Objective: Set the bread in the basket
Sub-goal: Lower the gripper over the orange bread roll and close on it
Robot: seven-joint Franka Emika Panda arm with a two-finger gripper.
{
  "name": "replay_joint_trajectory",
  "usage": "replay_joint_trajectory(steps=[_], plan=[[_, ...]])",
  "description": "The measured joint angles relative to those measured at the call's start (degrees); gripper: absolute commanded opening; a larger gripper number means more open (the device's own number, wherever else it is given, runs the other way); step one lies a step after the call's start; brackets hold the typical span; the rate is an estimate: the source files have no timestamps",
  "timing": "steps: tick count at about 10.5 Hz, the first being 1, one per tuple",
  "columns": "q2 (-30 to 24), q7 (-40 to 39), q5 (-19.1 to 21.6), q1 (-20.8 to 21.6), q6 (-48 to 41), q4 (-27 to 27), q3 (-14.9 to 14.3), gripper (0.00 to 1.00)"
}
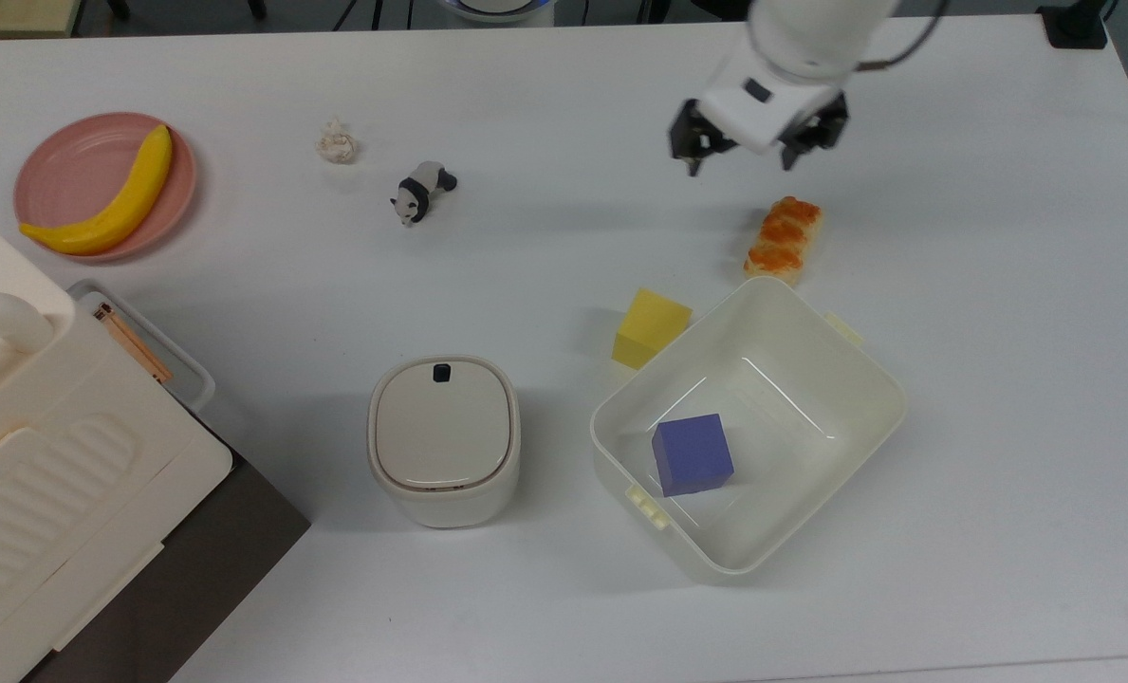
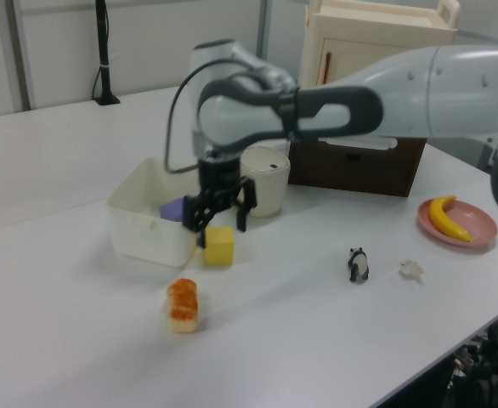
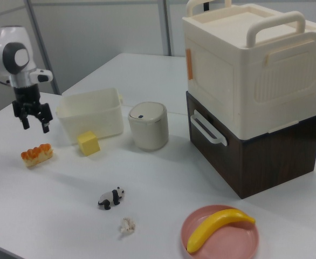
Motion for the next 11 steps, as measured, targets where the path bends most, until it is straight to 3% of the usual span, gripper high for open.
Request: replay_joint_trajectory(steps=[5, 11], plan=[[7.9, 15.8, 0.4, 7.3, 9.8, -0.2, 0.0, 1.00], [10.4, 16.4, -0.1, 6.2, 9.9, 0.0, -1.2, 1.00]])
